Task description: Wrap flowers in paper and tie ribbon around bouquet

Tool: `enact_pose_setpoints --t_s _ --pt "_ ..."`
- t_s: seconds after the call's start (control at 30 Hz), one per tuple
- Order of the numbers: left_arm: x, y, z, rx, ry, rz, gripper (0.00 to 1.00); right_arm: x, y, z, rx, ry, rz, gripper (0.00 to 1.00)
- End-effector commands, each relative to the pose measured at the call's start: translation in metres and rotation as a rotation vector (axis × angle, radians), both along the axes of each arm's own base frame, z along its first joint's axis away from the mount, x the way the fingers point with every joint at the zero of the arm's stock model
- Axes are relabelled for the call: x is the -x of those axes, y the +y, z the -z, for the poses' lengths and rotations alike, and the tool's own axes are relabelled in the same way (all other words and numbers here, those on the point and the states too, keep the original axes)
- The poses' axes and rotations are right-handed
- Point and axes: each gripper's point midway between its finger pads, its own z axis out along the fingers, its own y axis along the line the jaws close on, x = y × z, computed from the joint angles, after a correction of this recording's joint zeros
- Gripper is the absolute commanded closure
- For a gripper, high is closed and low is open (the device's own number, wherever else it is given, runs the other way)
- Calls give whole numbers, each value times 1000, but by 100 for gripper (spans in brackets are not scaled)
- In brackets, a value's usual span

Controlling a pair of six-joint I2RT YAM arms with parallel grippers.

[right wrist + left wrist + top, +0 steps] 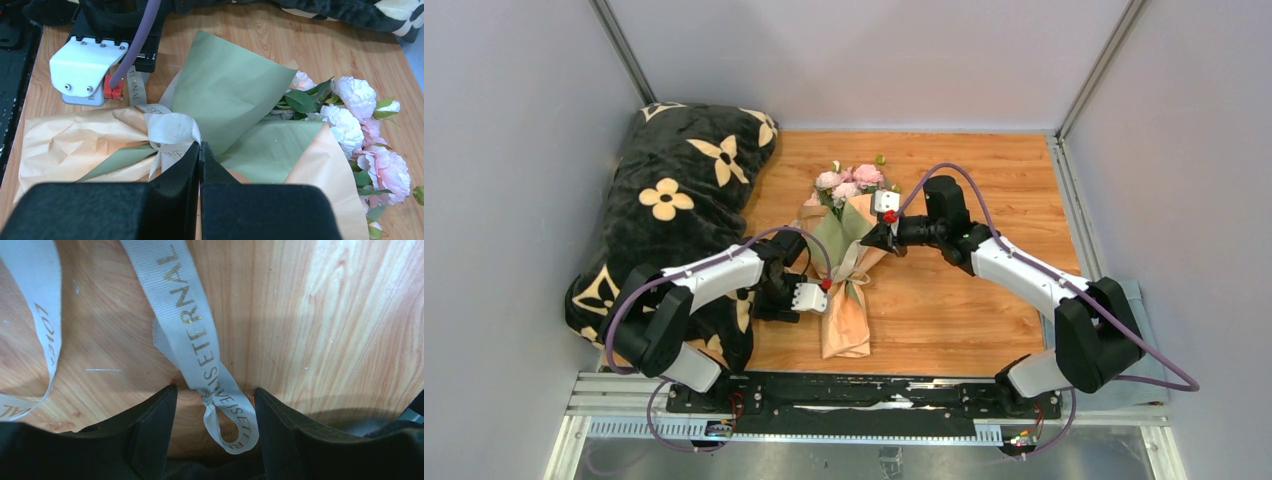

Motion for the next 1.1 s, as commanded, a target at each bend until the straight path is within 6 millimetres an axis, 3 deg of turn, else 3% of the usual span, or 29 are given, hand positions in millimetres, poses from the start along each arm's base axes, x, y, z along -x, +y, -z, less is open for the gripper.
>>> enact_pose_setpoints --t_s 0.0,0.07,0.2,0.4,0.53,0.63,0.77,0.9,1.07 --pt "2 -1 14 5 12 27 39 -3 -6 -11 2 -16 20 100" --pt "-8 -4 16 18 -34 -4 53 -3 -7 -10 5 -13 23 100" --pt "-3 -7 3 33 -4 -26 100 -3 -8 -9 12 -10 26 100" --pt "25 -10 -61 142 65 -20 100 -6 -6 -8 12 27 42 100" --pt "33 -34 -117 342 -14 -2 100 -10 -4 -11 11 38 66 100" --pt "51 -66 -149 487 -51 131 100 -12 -2 -17 0 48 85 100" --pt "83 -112 -163 563 43 242 100 -15 7 -19 -1 69 98 100" --pt "75 -169 -174 666 83 192 100 -18 14 -18 -7 90 105 100" --pt "85 -245 -181 772 75 192 100 -17 19 -18 -12 111 80 100"
